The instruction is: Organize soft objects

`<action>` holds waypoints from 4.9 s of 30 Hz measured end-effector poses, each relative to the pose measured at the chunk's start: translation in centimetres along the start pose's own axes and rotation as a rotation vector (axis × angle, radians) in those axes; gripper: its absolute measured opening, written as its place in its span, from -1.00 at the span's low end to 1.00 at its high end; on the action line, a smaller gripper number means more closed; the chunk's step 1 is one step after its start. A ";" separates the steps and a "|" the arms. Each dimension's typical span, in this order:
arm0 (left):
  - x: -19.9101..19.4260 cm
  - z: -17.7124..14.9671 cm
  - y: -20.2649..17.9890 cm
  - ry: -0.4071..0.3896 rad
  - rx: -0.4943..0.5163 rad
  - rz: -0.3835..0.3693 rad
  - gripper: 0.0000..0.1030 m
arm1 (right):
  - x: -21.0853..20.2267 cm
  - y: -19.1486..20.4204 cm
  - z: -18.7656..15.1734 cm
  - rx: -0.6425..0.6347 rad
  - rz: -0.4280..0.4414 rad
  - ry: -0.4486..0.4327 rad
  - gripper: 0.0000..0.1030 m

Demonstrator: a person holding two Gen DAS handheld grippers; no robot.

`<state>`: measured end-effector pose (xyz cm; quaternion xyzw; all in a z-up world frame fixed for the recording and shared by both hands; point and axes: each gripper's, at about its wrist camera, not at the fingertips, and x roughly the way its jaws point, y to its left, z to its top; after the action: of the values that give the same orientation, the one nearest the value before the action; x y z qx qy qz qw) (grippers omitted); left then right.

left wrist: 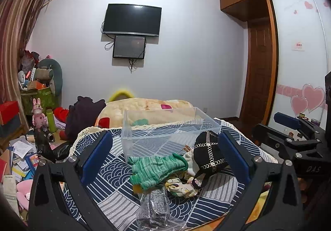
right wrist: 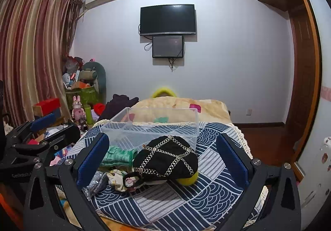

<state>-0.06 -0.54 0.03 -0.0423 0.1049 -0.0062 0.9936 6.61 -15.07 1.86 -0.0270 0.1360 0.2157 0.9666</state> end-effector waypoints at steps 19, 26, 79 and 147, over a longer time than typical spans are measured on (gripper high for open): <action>0.1 -0.2 0.1 -0.001 -0.001 -0.004 1.00 | 0.0 0.0 -0.2 0.011 0.008 -0.005 1.00; 0.1 -0.3 0.0 0.002 -0.005 -0.012 1.00 | 0.0 0.1 -0.2 0.011 0.009 -0.005 1.00; 9.1 -3.0 3.3 0.280 -0.113 -0.081 1.00 | 6.3 -1.8 -3.2 0.112 0.040 0.202 0.65; 17.5 2.6 6.2 0.301 -0.057 -0.021 -0.94 | 13.7 -2.0 3.2 0.072 0.007 0.160 -0.71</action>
<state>17.64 5.49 -1.58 -0.0704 0.2524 -0.0199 0.9649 20.25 -10.94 1.18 -0.0090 0.2206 0.2113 0.9522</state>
